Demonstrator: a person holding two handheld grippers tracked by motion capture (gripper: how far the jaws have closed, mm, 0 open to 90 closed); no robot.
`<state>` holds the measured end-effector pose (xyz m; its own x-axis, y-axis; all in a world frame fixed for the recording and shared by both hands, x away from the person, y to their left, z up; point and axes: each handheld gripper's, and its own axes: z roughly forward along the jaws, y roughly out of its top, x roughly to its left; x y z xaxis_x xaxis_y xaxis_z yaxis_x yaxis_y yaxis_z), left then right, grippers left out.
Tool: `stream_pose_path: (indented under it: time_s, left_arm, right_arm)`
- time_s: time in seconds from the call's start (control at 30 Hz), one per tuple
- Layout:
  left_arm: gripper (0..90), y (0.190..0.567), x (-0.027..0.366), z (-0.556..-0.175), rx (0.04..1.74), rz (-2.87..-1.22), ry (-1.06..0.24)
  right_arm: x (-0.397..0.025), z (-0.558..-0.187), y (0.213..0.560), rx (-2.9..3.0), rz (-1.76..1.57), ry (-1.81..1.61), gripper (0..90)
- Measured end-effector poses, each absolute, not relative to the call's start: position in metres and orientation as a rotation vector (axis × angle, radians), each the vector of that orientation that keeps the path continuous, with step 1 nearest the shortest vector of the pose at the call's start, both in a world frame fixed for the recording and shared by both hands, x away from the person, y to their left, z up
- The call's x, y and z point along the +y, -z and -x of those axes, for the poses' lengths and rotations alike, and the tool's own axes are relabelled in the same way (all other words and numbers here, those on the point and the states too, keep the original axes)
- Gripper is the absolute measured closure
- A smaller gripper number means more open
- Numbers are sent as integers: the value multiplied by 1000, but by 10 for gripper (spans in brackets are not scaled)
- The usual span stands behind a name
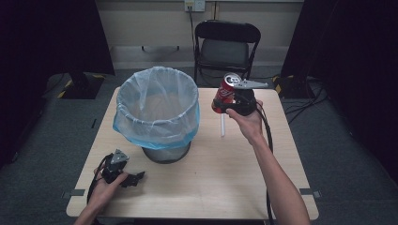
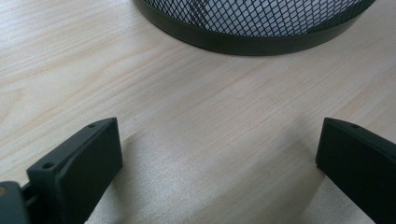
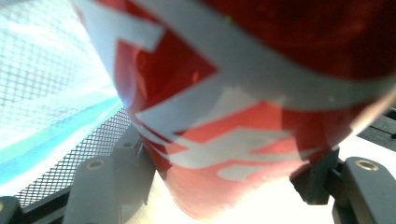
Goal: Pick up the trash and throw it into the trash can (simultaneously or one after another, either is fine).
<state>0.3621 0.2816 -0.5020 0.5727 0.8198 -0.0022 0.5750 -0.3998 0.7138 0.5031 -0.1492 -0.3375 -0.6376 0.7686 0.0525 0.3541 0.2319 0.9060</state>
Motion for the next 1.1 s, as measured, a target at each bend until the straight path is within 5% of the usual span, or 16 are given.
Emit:
stream_pose_path:
  time_s: [1.1]
  left_arm:
    - [0, 502, 282, -362, 1108, -2124, -463]
  right_arm:
    - [-135, -499, 255, 1902, -920, -1641, 346]
